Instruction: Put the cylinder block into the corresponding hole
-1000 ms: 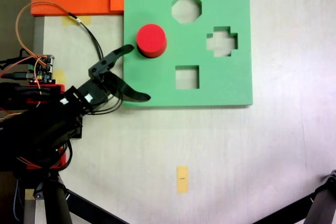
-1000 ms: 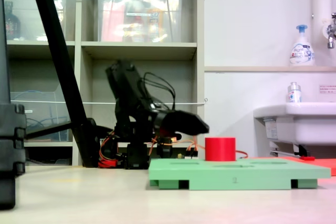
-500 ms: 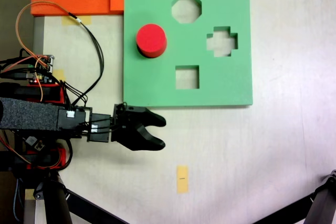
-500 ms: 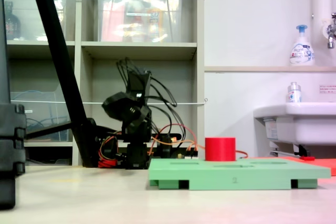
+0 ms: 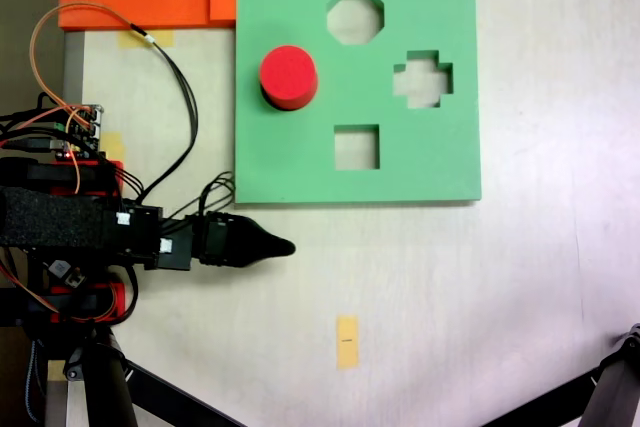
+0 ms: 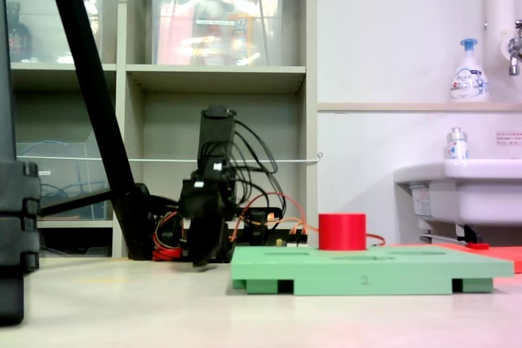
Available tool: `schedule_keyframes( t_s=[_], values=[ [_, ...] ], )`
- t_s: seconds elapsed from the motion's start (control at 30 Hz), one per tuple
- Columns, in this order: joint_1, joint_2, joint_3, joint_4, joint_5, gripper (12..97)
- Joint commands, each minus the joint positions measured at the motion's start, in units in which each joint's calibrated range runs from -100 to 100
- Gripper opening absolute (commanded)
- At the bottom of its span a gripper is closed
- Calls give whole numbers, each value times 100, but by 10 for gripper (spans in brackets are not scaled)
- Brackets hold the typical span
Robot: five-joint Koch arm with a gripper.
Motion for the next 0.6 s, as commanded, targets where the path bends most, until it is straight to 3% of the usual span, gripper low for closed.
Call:
schedule_keyframes(
  t_s=[0.0,0.2,0.27,0.57],
  values=[
    [5,-68,-108,-1042,-313,478],
    [5,-68,-108,-1283,-313,442],
    [5,-68,-108,-1206,-313,503],
    [5,-68,-108,-1158,-317,509]
  ],
)
